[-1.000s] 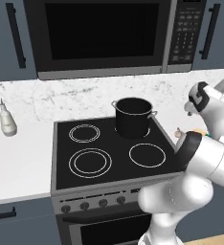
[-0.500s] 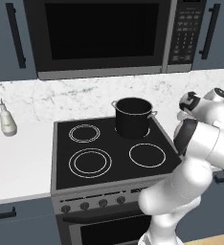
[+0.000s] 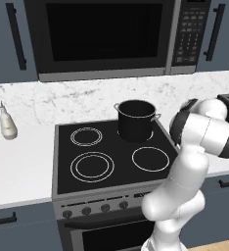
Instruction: Put the lemon and garlic in the pot. Retrieve the spatula and lightly stir the vegetables in the pot.
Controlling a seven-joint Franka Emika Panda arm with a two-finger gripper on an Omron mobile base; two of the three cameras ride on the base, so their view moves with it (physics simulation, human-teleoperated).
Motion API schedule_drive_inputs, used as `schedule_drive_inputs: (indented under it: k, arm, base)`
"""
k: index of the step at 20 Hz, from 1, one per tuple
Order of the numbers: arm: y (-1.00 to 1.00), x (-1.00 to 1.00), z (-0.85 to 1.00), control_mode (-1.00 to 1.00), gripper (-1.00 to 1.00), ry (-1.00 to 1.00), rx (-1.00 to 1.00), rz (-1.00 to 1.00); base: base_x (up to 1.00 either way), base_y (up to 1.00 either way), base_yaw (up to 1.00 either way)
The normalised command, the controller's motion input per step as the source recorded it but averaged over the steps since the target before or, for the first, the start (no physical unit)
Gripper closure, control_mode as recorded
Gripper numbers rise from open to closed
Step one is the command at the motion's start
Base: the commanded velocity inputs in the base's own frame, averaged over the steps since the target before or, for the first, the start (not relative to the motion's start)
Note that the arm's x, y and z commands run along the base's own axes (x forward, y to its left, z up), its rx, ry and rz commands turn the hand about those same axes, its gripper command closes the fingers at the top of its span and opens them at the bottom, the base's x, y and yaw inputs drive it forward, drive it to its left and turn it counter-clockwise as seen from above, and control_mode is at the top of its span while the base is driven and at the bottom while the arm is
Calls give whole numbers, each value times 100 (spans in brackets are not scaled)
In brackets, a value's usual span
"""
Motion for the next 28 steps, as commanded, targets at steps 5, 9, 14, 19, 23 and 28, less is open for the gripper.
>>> schedule_drive_inputs:
  k: [5, 9, 14, 19, 23, 28]
  arm:
    - [-5, 22, -45, -100, -100, 0, 0, 4]
    - [-6, 34, -37, -100, -100, 0, 0, 5]
    - [-14, 33, -25, -100, -100, 0, 0, 3]
    - [-4, 37, -11, -100, -100, 0, 0, 2]
    - [0, 38, -8, -100, -100, 0, 0, 1]
    - [0, 28, -14, -100, -100, 0, 0, 0]
  base:
    - [0, 0, 0]
    - [0, 0, 0]
    - [0, 0, 0]
    - [0, 0, 0]
    - [0, 0, 0]
    - [0, 0, 0]
